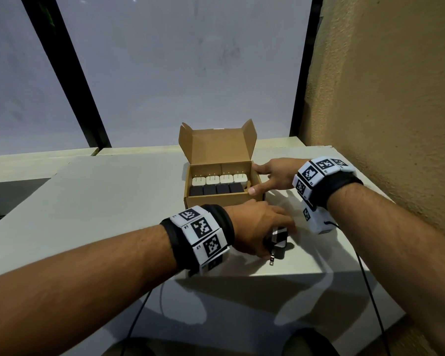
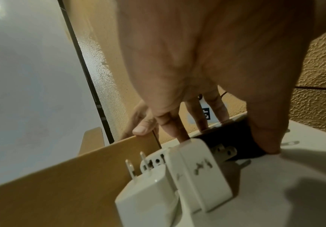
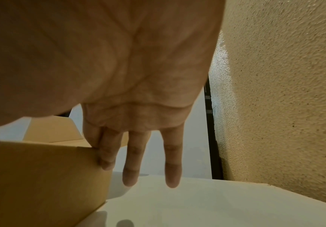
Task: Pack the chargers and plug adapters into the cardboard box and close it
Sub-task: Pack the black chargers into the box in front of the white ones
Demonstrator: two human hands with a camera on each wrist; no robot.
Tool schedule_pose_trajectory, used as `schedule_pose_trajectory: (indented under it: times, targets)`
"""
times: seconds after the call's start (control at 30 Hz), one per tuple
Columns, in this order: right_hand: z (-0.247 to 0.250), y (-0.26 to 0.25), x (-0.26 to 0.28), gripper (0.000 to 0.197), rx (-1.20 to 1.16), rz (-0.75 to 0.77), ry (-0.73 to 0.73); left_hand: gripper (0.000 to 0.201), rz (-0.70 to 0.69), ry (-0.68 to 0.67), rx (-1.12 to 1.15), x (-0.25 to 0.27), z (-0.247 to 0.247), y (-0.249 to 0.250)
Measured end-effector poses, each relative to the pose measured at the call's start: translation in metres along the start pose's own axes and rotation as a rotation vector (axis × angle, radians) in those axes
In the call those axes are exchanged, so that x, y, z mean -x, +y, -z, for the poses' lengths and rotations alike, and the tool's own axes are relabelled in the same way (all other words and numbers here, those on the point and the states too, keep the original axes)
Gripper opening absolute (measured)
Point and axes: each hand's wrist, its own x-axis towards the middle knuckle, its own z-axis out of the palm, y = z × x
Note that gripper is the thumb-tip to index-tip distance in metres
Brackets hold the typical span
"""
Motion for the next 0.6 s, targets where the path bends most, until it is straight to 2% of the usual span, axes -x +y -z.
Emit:
schedule_pose_trajectory:
  times: [0.13, 0.27, 0.43, 0.5, 0.6]
  targets:
    - [-0.001, 0.001, -0.002, 0.091, -0.009, 0.001, -0.006, 0.056, -0.060, 0.012, -0.002, 0.004, 0.001, -0.004]
    - [-0.002, 0.003, -0.003, 0.081, 0.006, -0.005, 0.016, 0.052, -0.102, 0.153, 0.179, 0.013, 0.009, -0.013]
    - [-0.002, 0.006, -0.006, 0.060, -0.006, 0.055, 0.037, 0.048, 0.059, 0.386, 0.467, 0.037, 0.042, -0.042]
    - [-0.002, 0.006, -0.006, 0.067, -0.022, 0.061, 0.032, 0.046, 0.063, 0.456, 0.538, 0.044, 0.051, -0.057]
    - [-0.003, 0.006, -0.005, 0.085, -0.036, 0.048, 0.029, 0.048, 0.085, 0.452, 0.598, 0.050, 0.055, -0.076]
